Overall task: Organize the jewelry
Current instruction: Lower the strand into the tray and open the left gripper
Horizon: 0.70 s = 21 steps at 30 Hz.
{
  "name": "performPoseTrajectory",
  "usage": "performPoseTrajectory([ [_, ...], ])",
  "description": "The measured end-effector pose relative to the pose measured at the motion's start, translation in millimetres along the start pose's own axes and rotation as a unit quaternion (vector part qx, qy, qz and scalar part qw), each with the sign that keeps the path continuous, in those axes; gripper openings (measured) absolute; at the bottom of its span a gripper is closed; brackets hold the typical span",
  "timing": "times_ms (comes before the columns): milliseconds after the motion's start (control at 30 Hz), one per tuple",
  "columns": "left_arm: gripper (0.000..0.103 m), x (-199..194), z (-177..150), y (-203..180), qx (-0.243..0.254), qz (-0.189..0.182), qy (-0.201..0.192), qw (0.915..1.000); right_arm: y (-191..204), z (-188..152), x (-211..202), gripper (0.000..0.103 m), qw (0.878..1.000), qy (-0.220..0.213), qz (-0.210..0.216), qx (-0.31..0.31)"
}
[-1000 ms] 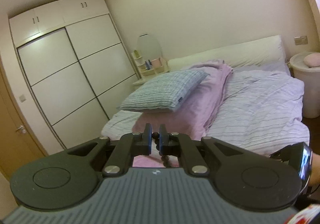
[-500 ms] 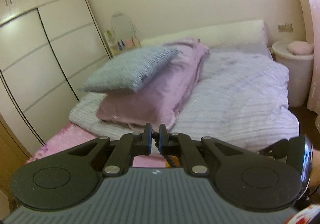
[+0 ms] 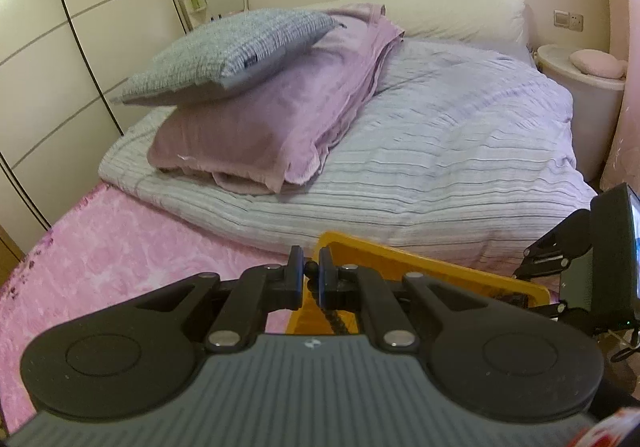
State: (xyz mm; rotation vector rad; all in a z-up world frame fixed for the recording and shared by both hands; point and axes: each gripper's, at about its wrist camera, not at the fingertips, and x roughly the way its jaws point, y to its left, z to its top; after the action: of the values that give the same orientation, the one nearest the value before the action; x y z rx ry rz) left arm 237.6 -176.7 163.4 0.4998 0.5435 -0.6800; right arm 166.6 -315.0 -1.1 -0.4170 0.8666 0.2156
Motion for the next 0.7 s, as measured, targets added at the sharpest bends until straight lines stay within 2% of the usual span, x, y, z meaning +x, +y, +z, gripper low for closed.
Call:
performPoseTrajectory([
  [433, 0.007, 44.5, -18.7, -12.3, -0.015, -0.028, 0.051, 0.9982, -4.6, 3.8, 8.1, 0.005, 1.000, 0.023, 0.011, -0.010],
  [633, 0.012, 48.6, -21.1, -15.1, -0.024, -0.036, 0.054, 0.9976, -4.5, 2.7, 10.6, 0.005, 1.000, 0.027, 0.011, -0.010],
  [700, 0.017, 45.5, -22.3, -13.4, -0.027, -0.036, 0.052, 0.9977, -4.6, 2.3, 10.5, 0.005, 1.000, 0.027, 0.011, -0.009],
])
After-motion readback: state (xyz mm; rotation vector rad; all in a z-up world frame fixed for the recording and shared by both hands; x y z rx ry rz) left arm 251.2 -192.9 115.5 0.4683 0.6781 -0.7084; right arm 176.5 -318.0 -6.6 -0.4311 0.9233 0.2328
